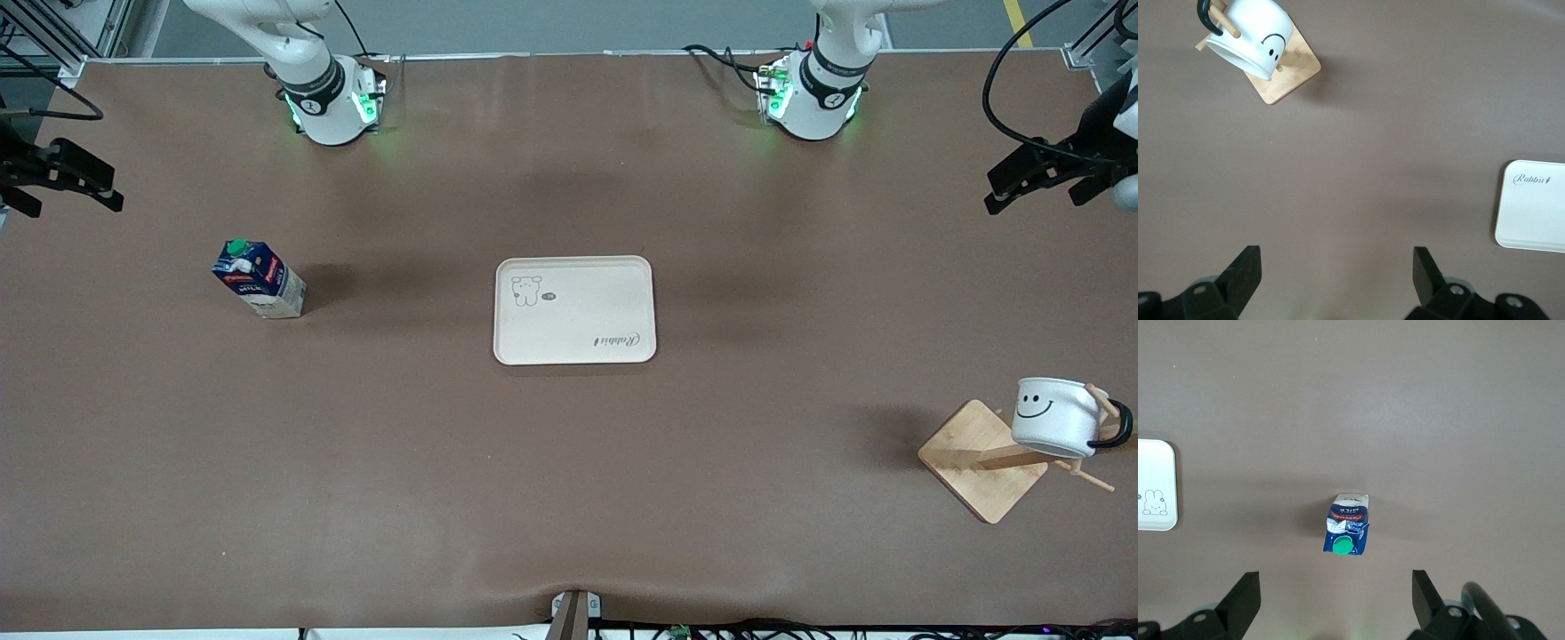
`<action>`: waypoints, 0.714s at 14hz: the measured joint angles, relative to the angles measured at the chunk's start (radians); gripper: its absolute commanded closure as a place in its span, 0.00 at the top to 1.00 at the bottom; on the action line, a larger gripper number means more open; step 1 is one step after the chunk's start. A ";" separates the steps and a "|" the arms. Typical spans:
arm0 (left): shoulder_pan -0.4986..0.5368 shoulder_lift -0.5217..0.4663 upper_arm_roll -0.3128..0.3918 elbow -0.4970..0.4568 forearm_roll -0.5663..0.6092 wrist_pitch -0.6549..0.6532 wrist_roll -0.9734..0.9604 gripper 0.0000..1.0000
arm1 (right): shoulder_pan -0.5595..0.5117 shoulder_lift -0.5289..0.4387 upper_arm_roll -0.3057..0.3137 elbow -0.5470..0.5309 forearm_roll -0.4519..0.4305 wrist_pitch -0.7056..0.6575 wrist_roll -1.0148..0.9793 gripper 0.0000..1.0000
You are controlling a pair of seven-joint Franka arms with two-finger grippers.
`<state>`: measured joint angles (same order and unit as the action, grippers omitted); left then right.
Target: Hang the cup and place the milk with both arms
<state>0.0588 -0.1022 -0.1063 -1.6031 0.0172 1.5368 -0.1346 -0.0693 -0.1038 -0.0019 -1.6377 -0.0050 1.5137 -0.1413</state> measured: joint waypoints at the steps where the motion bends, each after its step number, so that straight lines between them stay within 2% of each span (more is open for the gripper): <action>1: 0.000 0.000 0.002 -0.001 0.000 0.001 0.000 1.00 | 0.000 0.000 -0.001 0.000 0.000 0.000 0.000 1.00; 10: 0.002 0.004 0.009 -0.008 0.025 0.012 0.023 1.00 | 0.000 0.001 0.001 0.008 0.000 0.000 0.000 1.00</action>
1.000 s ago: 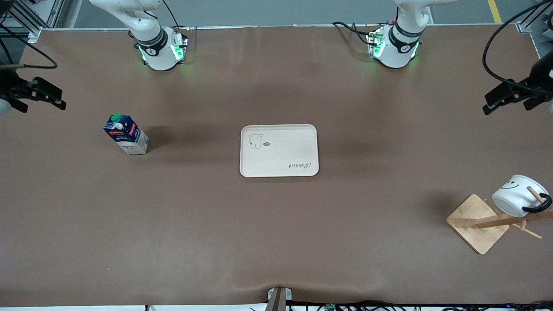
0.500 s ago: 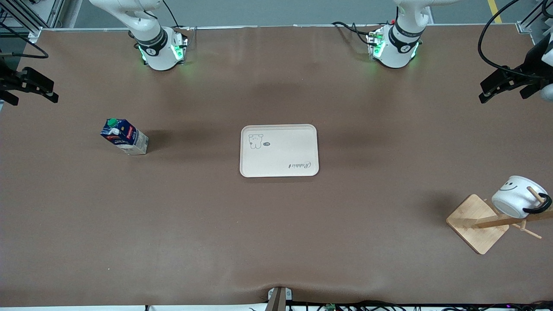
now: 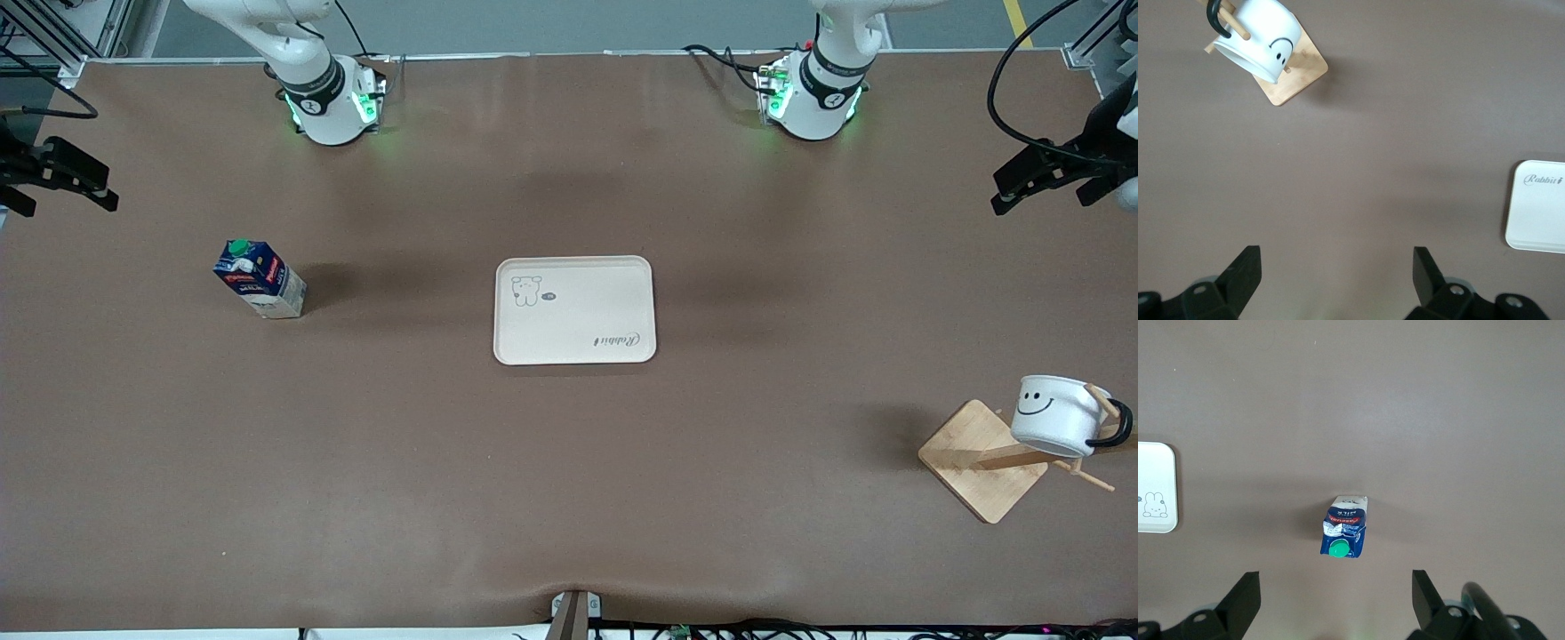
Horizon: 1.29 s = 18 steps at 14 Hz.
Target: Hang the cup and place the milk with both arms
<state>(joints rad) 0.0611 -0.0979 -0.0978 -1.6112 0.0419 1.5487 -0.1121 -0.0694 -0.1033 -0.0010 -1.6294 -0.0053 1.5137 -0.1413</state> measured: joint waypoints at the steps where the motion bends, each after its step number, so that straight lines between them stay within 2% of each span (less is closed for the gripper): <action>1: 0.000 0.002 0.000 0.000 0.005 0.002 0.003 1.00 | 0.000 0.000 0.000 0.000 0.000 0.000 0.000 1.00; 18: -0.002 0.033 -0.002 0.012 0.013 0.016 0.009 1.00 | 0.000 0.003 -0.002 0.000 0.000 -0.034 0.000 1.00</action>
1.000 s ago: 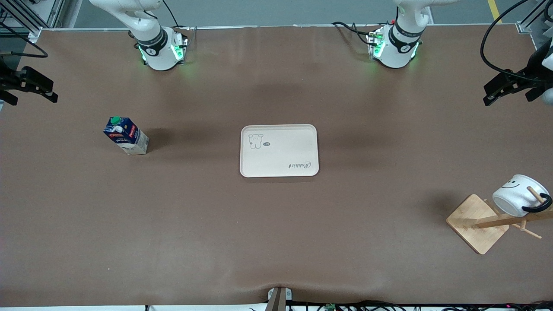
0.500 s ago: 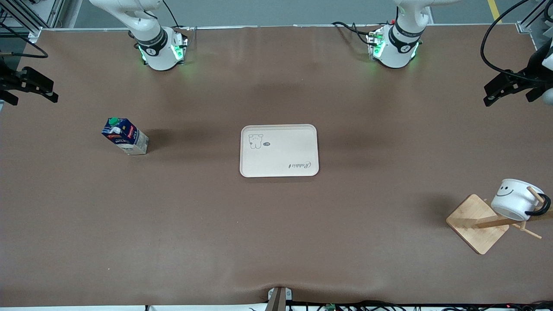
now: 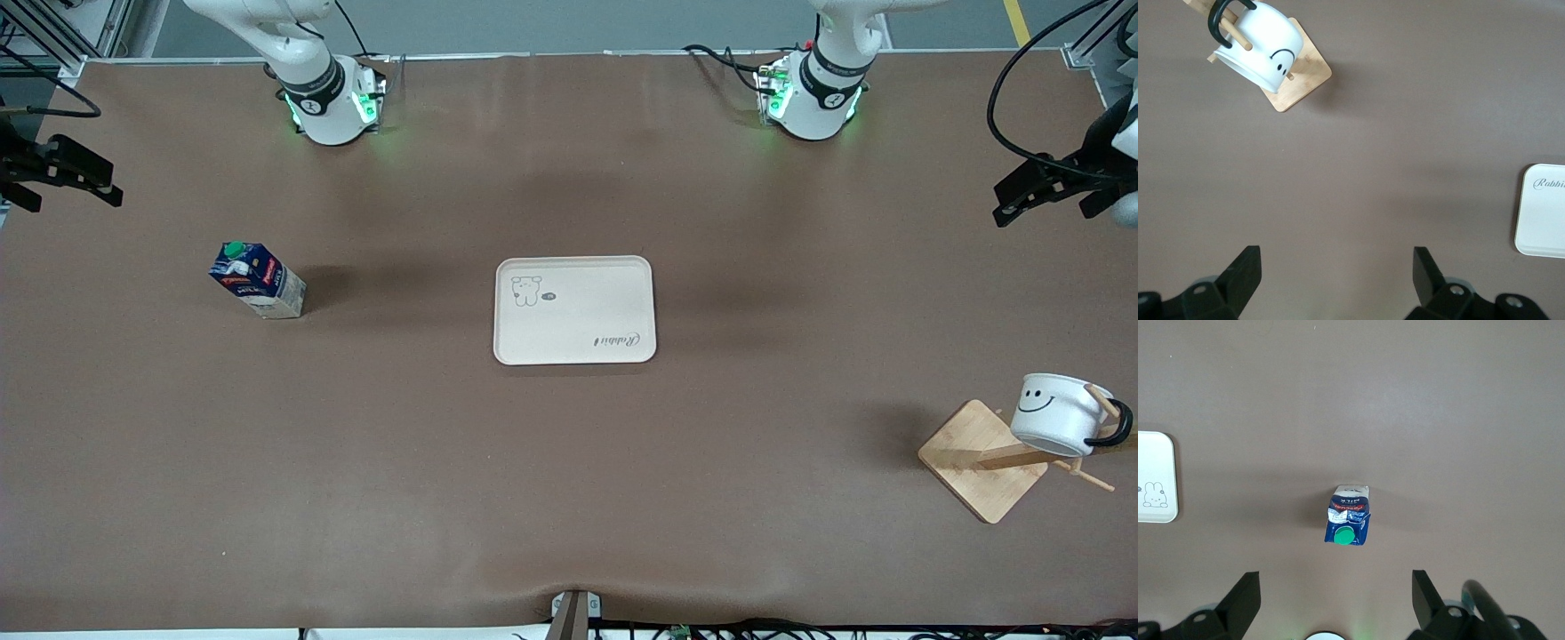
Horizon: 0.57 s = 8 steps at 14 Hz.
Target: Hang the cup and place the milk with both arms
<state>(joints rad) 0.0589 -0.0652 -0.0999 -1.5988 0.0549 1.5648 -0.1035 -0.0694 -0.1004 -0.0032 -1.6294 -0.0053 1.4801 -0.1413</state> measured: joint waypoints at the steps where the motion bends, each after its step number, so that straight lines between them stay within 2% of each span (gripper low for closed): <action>1: -0.001 0.007 -0.001 0.002 0.000 0.000 0.000 1.00 | 0.000 0.000 0.000 0.000 0.000 0.000 0.000 1.00; 8: -0.006 0.019 -0.017 0.004 -0.041 0.000 -0.001 1.00 | 0.000 0.000 0.000 0.000 0.000 0.000 0.000 1.00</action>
